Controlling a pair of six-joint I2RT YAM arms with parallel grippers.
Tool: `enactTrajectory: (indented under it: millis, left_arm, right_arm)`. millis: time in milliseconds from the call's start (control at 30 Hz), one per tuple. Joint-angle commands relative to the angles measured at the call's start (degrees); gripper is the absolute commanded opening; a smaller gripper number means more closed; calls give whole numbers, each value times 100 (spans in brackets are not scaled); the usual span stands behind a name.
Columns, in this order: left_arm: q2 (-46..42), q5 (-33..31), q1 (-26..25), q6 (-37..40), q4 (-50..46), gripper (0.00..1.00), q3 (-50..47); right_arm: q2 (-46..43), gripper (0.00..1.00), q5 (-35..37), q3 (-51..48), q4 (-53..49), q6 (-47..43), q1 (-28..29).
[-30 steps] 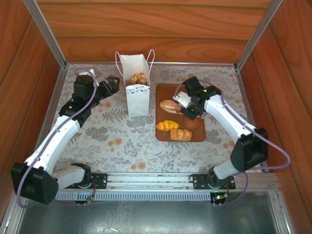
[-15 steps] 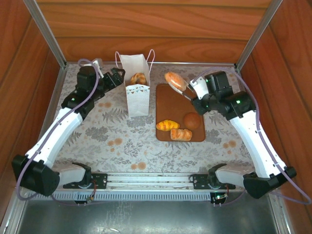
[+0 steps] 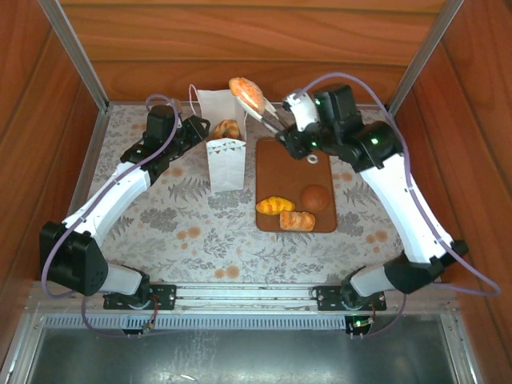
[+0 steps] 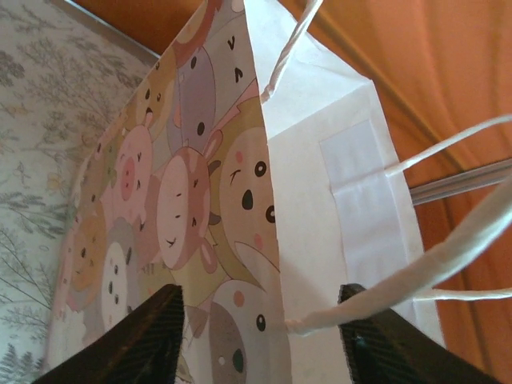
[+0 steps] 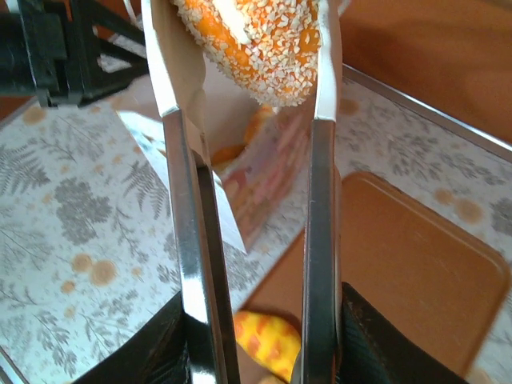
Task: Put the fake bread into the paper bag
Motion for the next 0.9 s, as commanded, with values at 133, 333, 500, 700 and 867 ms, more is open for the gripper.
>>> enactTrajectory:
  millis: [133, 333, 500, 700, 867]
  left_arm:
    - [-196, -240, -4, 79, 116, 42, -95]
    - [-230, -226, 16, 86, 139, 28, -129]
    - [-265, -214, 51, 83, 169, 20, -204]
    - [-264, -173, 77, 55, 205, 16, -238]
    - [-256, -155, 86, 41, 218, 16, -250]
  right_arm:
    - [1095, 40, -291, 1070, 107, 356, 166]
    - [1769, 41, -362, 1680, -413, 460, 177]
    - [1904, 42, -344, 1802, -884, 347, 177]
    - [1851, 43, -403, 1826, -1540, 147, 177]
    - [1803, 44, -407, 1813, -1873, 87, 177]
